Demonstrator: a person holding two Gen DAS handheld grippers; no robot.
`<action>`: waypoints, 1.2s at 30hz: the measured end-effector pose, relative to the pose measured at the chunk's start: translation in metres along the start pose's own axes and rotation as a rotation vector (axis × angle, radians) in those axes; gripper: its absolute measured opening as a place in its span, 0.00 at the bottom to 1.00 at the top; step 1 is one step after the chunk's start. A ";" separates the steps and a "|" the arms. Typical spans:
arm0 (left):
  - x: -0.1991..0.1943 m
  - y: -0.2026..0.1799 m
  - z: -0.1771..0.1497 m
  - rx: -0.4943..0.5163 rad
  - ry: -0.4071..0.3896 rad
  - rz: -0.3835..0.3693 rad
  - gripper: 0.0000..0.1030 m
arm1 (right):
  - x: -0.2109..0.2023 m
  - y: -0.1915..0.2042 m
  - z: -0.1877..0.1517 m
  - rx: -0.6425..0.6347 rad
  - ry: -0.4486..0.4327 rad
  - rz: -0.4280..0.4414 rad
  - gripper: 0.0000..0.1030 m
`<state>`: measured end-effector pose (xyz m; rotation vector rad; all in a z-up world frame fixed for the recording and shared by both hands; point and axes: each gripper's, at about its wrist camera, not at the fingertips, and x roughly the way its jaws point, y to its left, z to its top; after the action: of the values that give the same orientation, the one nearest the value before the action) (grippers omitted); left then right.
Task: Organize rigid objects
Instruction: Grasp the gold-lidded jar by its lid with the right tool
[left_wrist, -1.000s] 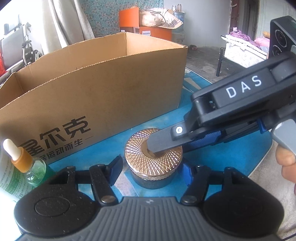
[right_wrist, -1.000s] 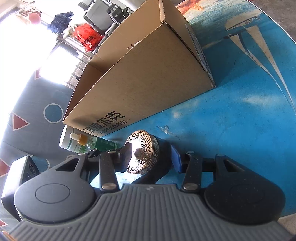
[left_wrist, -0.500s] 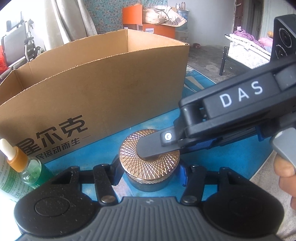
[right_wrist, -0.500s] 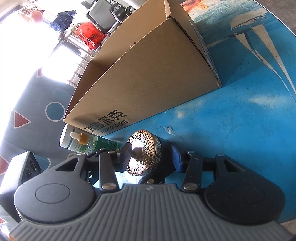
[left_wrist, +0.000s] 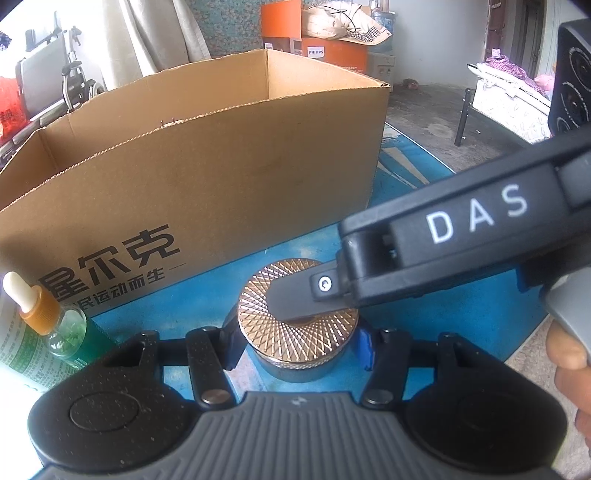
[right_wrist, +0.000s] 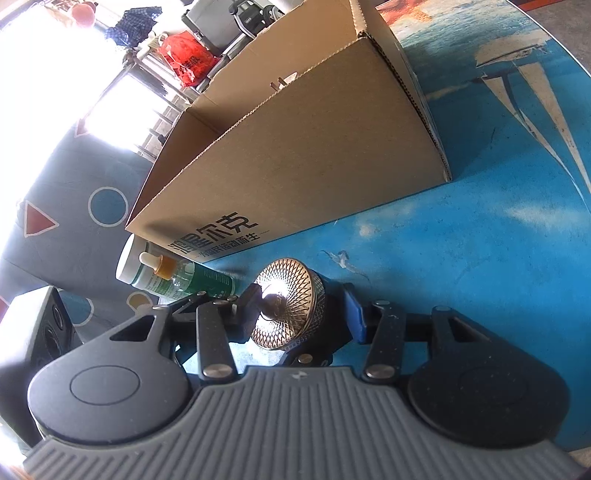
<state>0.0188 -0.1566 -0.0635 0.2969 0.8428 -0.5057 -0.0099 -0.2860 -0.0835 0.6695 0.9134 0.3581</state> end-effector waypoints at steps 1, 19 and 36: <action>0.000 -0.001 0.000 -0.002 0.000 0.001 0.56 | 0.000 0.000 0.000 0.001 0.002 0.000 0.45; 0.001 0.000 0.001 -0.010 -0.003 -0.004 0.56 | 0.004 0.006 0.001 -0.033 0.006 -0.025 0.50; 0.002 0.000 0.002 -0.022 0.000 -0.007 0.55 | 0.002 0.007 0.001 -0.039 0.008 -0.038 0.50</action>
<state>0.0210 -0.1584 -0.0632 0.2737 0.8496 -0.5028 -0.0081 -0.2798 -0.0799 0.6151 0.9235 0.3441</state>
